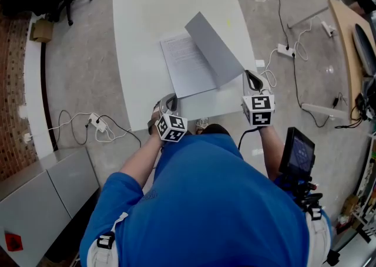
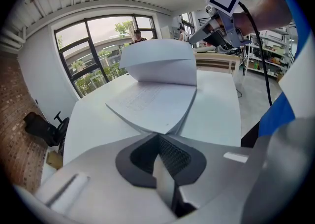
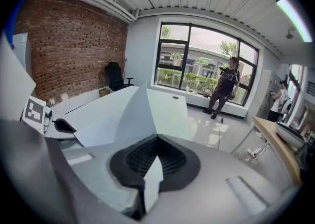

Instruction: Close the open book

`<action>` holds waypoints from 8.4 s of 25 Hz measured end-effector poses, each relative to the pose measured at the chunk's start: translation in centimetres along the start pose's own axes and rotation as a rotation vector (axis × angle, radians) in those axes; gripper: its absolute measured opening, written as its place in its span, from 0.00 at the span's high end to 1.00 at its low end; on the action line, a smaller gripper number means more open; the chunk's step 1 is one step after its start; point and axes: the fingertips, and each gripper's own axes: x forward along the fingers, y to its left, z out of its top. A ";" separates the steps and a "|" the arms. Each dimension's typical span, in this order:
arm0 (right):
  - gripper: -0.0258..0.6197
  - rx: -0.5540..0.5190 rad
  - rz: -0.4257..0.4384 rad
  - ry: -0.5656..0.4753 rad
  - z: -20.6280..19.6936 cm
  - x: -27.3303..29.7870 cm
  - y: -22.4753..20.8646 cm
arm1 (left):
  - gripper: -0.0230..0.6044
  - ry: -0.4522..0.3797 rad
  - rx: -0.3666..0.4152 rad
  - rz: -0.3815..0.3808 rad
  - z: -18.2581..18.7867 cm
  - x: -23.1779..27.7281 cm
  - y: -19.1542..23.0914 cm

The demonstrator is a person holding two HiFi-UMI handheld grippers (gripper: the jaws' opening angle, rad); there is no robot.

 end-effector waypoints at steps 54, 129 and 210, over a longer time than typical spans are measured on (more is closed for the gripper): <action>0.69 -1.011 0.499 -0.061 -5.4 5.8 26.8 | 0.96 0.013 -0.066 0.021 -0.5 -0.4 0.6; 0.93 -0.511 0.422 -0.081 3.0 2.9 19.1 | 0.96 -0.021 0.095 -0.017 1.4 1.1 -0.1; 0.91 0.189 -0.061 0.178 -12.8 2.9 -4.4 | 0.96 -0.063 0.023 0.068 0.8 -1.7 -0.4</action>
